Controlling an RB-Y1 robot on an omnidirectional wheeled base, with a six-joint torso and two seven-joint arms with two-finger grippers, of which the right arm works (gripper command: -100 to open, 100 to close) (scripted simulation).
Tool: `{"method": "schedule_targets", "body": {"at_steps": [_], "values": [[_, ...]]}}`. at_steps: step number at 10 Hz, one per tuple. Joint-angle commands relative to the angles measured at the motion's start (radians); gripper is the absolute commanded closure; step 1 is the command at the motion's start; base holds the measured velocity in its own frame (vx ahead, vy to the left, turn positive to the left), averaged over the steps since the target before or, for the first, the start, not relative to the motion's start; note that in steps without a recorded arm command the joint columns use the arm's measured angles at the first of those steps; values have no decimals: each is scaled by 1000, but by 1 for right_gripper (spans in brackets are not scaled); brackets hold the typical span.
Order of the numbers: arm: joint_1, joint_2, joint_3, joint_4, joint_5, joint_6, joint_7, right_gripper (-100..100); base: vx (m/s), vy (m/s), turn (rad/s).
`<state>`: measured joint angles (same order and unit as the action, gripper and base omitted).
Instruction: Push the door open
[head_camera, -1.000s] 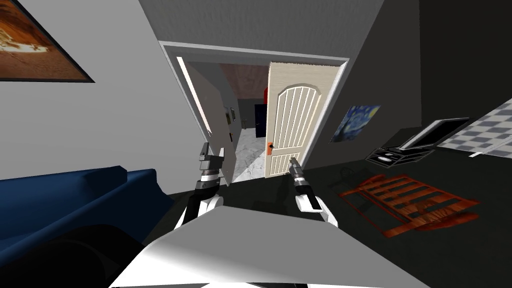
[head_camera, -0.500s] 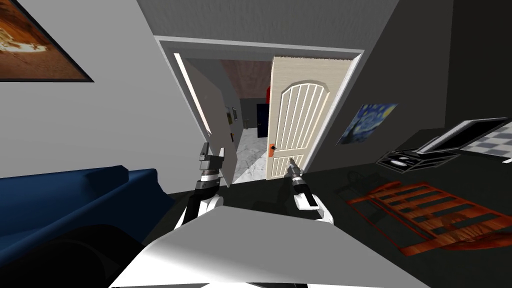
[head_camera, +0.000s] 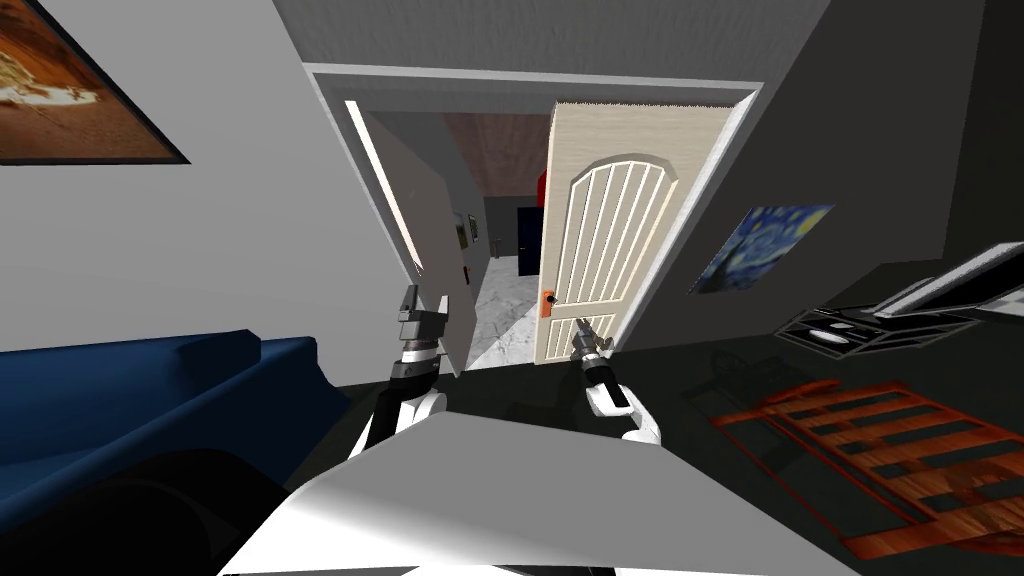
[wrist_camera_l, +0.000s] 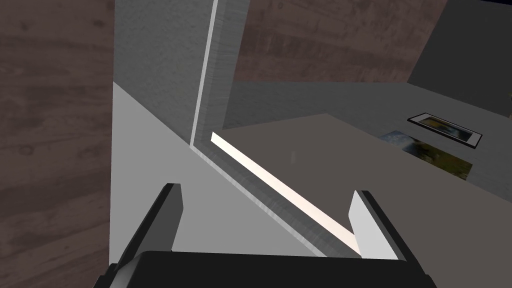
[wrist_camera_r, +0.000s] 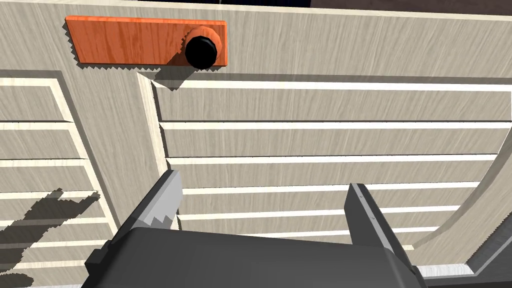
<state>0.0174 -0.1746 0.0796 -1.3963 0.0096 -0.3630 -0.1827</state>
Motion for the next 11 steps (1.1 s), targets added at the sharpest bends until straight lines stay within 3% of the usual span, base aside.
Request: {"method": "schedule_targets", "body": {"at_steps": [1,7,10,11], "values": [[-16,-5,4,31,2,2,-8,-100,102,-3,57],[-93,-22,22,176,13,21,-43,-100,147,-27,76],[-119,-27,29,224,17,27,-55,-100,165,-36,51],[-113,-26,27,213,16,26,-52,-100,67,-20,13]]}}
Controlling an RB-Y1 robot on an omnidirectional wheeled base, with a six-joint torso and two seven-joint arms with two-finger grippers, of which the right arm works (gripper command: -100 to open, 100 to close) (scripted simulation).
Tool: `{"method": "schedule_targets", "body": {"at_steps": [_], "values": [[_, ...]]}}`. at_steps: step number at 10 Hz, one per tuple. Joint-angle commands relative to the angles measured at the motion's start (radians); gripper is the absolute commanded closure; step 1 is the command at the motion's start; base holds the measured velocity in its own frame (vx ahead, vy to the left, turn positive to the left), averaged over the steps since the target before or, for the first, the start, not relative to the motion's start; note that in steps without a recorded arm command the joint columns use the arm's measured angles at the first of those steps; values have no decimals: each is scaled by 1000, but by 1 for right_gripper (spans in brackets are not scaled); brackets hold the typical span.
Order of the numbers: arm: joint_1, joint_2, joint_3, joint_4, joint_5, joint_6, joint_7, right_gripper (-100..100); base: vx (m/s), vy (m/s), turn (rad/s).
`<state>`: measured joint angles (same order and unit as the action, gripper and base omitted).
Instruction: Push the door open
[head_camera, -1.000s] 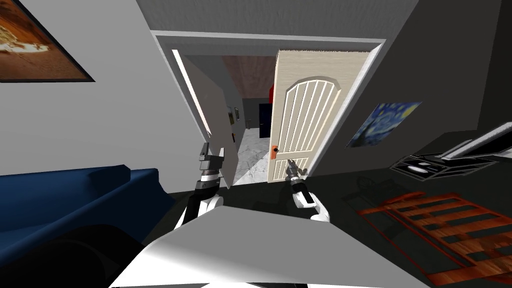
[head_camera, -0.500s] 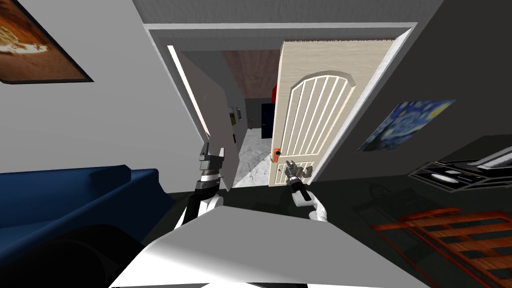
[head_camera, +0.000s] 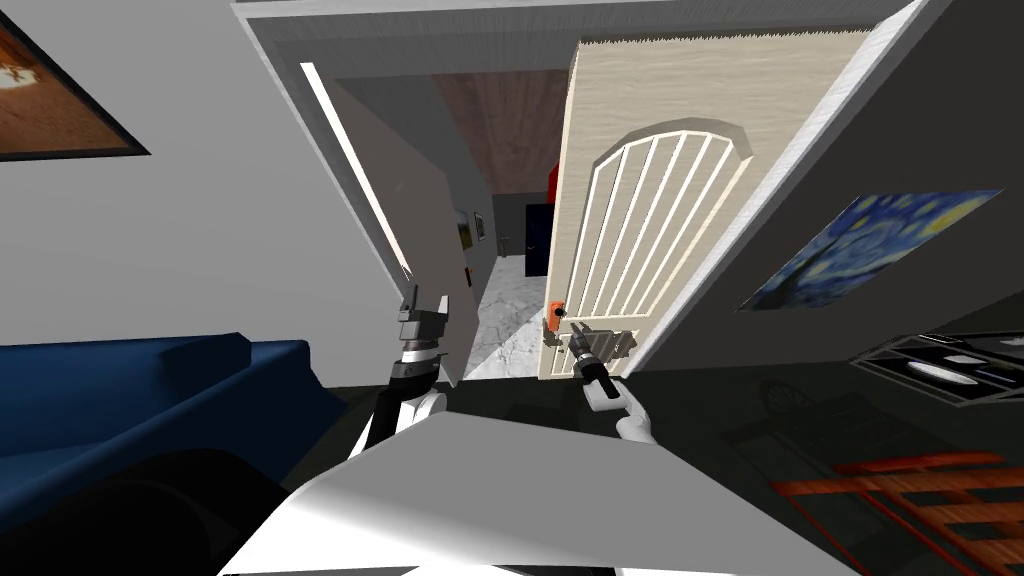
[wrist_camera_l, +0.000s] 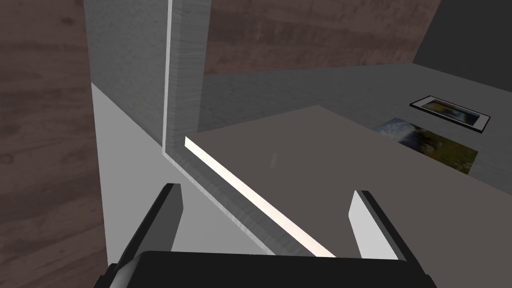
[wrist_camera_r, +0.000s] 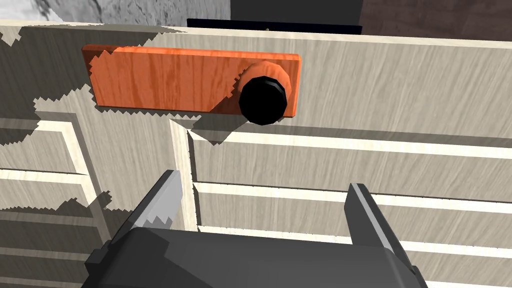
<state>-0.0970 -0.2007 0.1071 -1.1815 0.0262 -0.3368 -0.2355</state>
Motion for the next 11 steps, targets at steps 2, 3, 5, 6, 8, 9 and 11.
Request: {"method": "schedule_targets", "body": {"at_steps": [2,3,5,6,8,9,11], "values": [[-6,4,-6,11,-1,-2,4,-100,155,16,28],[-9,5,-9,17,-1,-3,6,-100,198,4,25],[-16,10,-16,30,-2,-6,10,-100,210,25,34],[-19,12,-19,37,-3,-7,12,-100,187,17,26],[-25,15,-25,47,-4,-9,16,-100,204,12,23],[-27,16,-27,52,-4,-10,18,-100,206,10,26],[-26,16,-25,49,-4,-10,16,100,41,2,-1]]}}
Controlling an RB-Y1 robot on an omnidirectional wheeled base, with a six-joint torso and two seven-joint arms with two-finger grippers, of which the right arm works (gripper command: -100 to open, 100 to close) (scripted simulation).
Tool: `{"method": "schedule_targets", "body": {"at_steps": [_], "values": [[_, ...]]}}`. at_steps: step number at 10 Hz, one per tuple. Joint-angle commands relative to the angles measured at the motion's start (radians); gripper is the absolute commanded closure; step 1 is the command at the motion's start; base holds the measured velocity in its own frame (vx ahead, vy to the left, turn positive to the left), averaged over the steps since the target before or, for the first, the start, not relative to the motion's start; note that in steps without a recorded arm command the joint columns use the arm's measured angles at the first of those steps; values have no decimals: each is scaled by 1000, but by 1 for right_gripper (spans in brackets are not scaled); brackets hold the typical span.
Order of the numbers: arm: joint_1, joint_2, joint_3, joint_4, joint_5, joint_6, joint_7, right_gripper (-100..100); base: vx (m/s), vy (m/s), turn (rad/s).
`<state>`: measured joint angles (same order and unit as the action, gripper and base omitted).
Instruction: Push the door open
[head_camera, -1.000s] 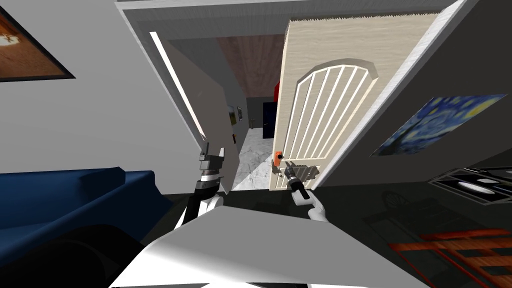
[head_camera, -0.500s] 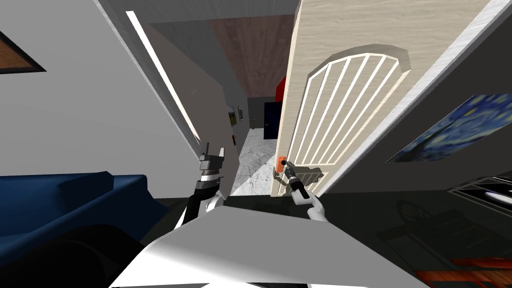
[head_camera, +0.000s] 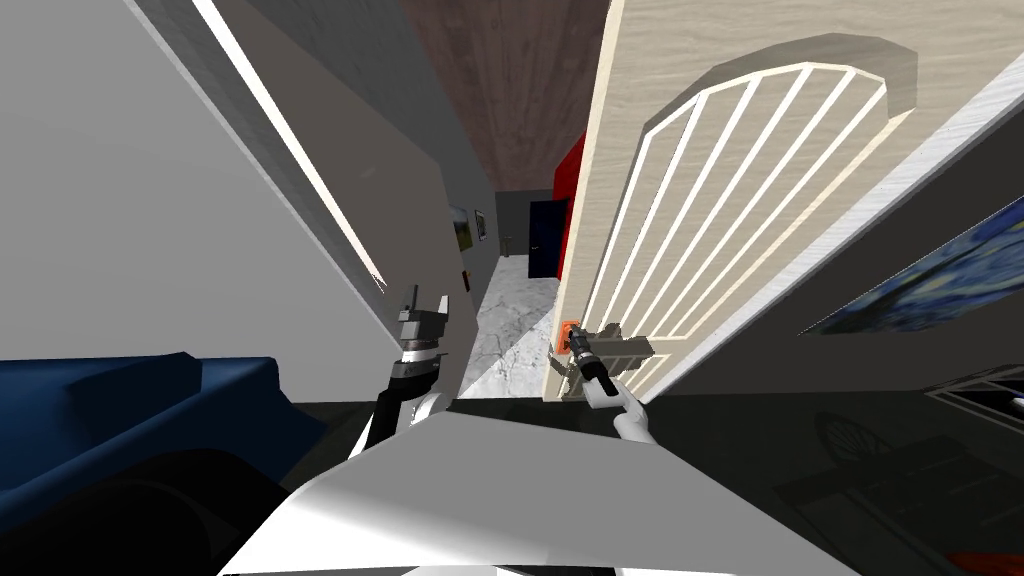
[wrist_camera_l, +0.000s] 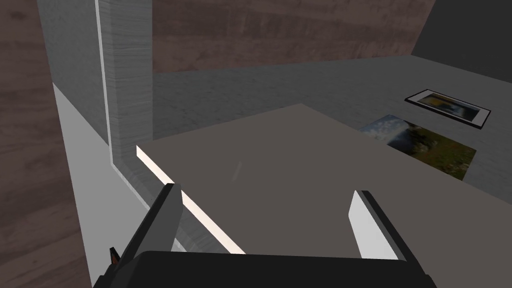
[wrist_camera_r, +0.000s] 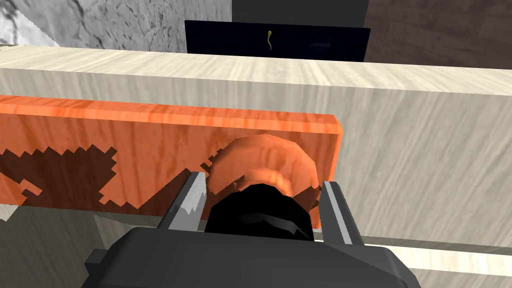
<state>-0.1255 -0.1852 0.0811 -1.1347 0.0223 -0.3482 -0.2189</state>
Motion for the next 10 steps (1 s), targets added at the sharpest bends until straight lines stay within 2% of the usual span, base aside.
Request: {"method": "schedule_targets", "body": {"at_steps": [1,5,10], "values": [[3,0,1,2,0,2,0,100,-38,-2,-1],[3,0,1,2,0,2,0,100,-6,-1,5],[-8,0,-47,19,-7,2,15,100,159,64,-40]]}}
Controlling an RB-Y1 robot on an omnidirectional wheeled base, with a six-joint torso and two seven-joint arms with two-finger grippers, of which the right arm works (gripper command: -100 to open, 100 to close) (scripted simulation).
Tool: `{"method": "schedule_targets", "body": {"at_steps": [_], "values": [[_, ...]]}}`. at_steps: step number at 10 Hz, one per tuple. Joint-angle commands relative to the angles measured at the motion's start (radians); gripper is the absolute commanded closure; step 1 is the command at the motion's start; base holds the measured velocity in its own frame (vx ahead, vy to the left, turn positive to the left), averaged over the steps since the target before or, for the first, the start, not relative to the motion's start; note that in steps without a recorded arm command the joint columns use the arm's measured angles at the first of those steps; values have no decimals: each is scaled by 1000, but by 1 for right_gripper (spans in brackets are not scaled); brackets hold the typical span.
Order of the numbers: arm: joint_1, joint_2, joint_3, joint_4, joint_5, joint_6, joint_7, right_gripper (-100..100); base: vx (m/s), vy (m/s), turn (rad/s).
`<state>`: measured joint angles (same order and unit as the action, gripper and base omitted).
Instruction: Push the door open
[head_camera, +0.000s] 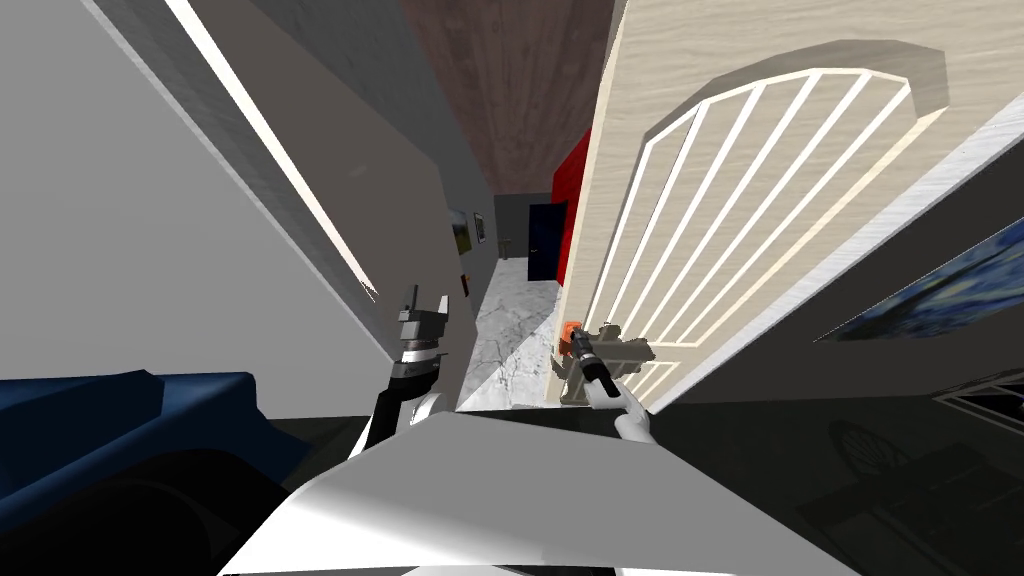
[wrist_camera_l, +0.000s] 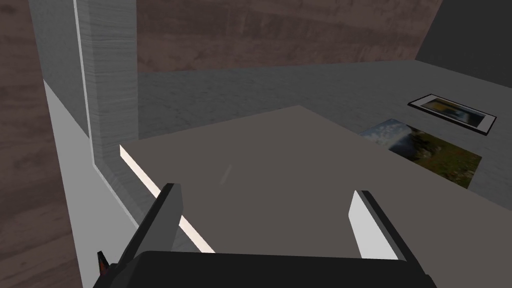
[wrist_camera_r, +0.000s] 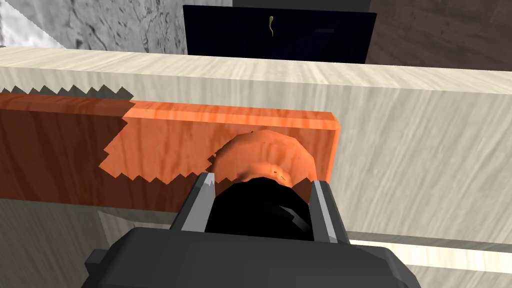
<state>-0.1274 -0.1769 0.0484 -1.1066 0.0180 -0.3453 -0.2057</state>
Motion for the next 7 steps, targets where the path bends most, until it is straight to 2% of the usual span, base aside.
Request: {"method": "schedule_targets", "body": {"at_steps": [1,7], "values": [[-8,-8,-25,-5,-4,-1,5,100,196,69,-49],[-22,-8,-108,26,-16,-1,32,100,195,104,-67]]}}
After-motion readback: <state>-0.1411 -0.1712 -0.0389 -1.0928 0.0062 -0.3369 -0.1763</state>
